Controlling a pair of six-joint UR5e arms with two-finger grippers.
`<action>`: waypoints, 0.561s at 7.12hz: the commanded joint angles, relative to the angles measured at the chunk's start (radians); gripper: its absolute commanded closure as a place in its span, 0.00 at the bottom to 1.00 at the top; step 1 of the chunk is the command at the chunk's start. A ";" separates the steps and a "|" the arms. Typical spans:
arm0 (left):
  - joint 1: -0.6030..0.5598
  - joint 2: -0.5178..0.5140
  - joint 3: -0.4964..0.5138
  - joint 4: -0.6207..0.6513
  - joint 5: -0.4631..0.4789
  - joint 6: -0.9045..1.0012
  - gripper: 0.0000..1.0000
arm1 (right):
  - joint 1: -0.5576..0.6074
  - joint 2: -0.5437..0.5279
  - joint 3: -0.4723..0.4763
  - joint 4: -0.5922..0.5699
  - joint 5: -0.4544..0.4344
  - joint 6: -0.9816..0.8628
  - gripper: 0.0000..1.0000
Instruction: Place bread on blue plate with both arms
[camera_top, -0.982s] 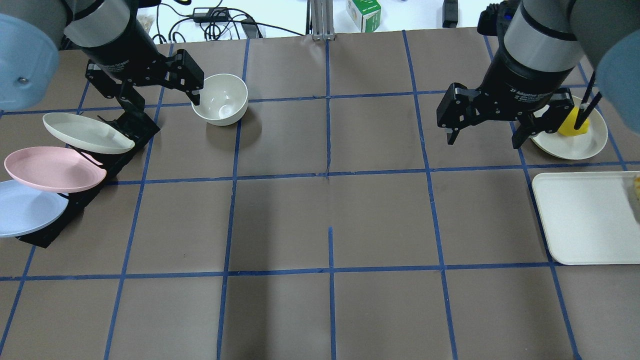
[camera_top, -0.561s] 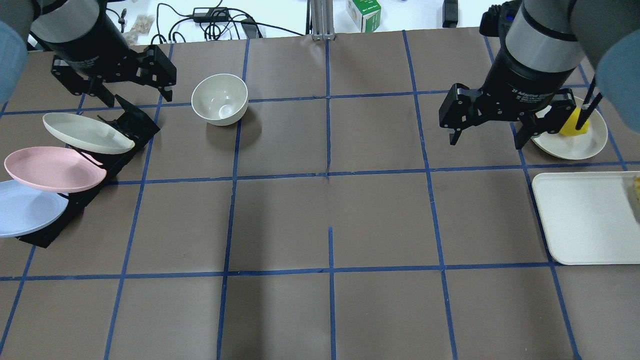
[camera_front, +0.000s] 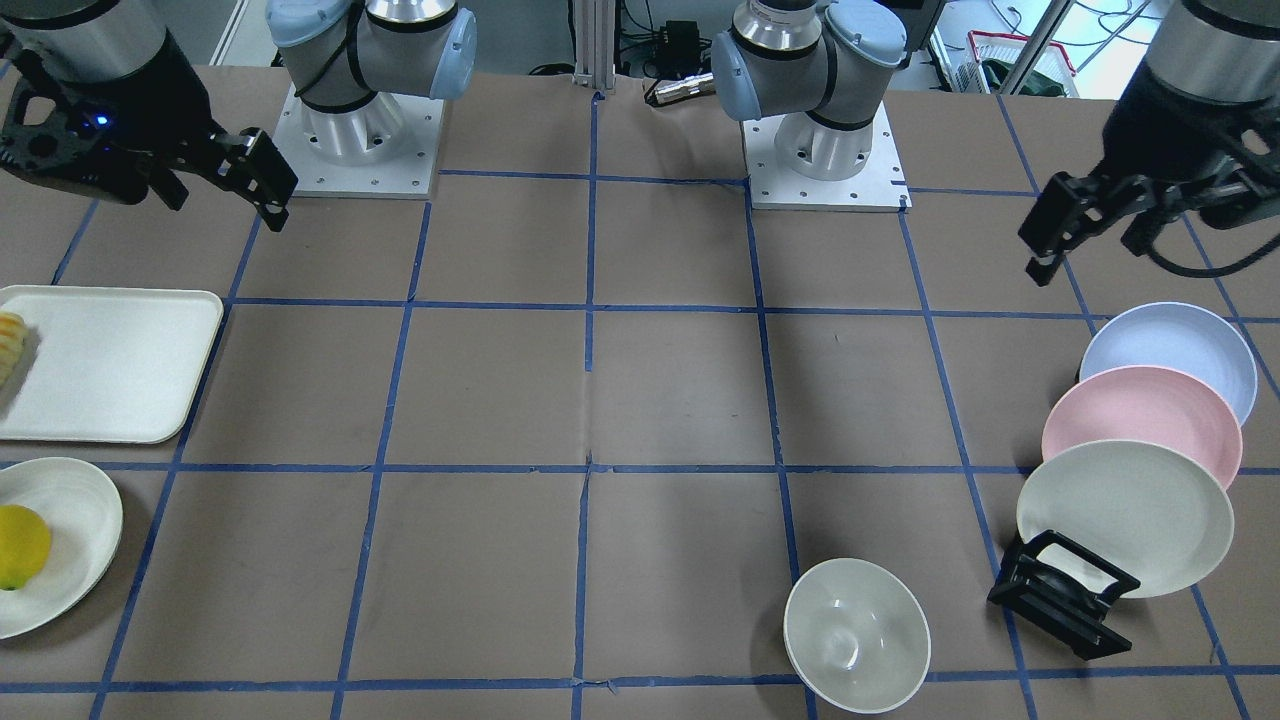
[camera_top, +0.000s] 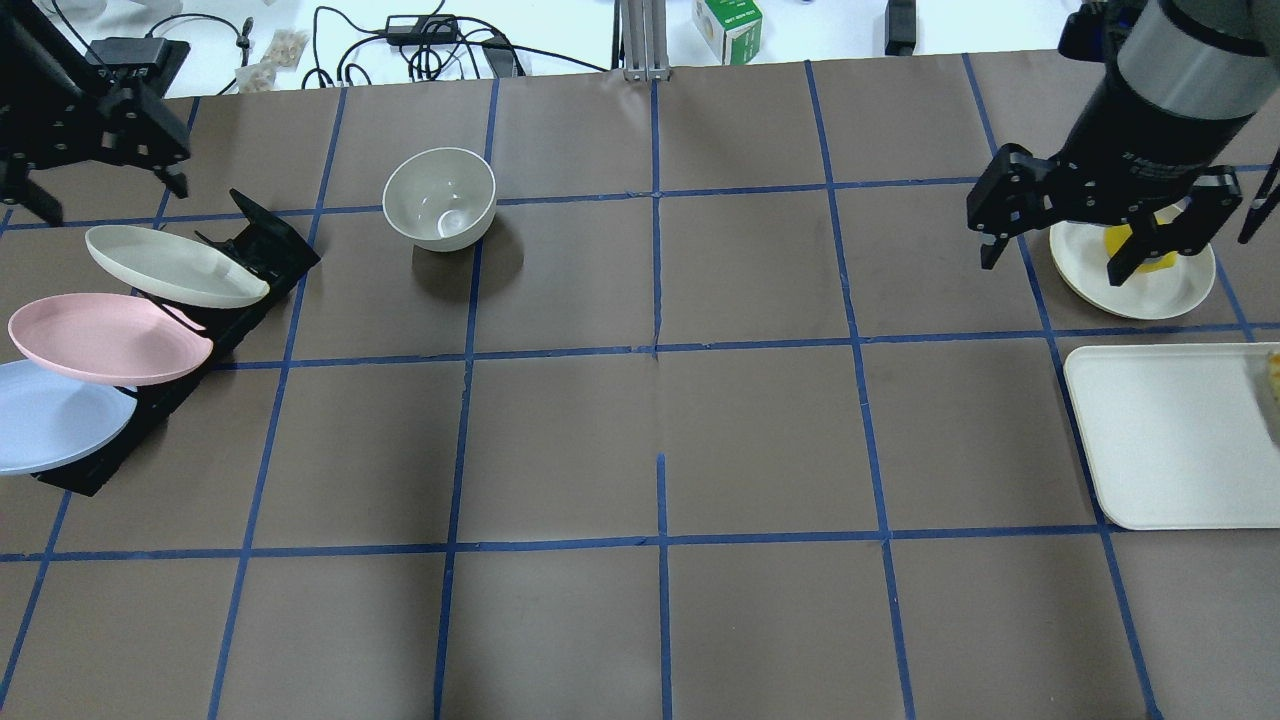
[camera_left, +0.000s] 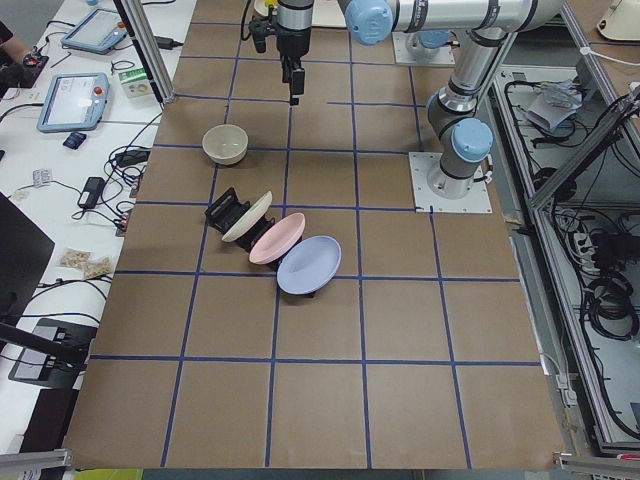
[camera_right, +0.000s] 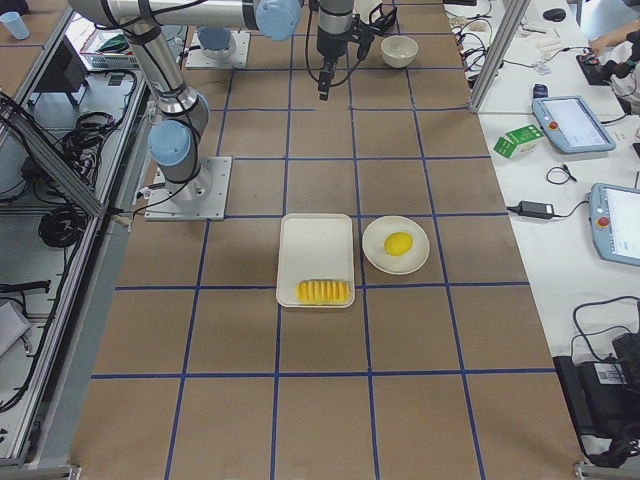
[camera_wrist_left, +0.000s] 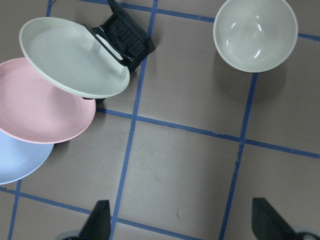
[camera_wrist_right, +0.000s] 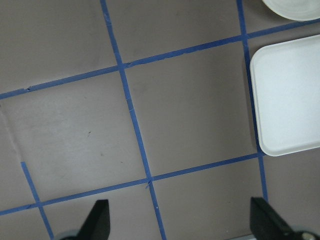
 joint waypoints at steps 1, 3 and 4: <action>0.239 -0.022 -0.007 -0.003 -0.004 0.035 0.00 | -0.129 0.002 0.000 0.000 -0.006 -0.152 0.00; 0.440 -0.077 -0.065 0.011 0.010 0.041 0.00 | -0.182 0.016 0.002 0.000 -0.009 -0.217 0.00; 0.504 -0.111 -0.092 0.056 0.022 0.048 0.00 | -0.212 0.028 0.002 -0.006 -0.029 -0.238 0.00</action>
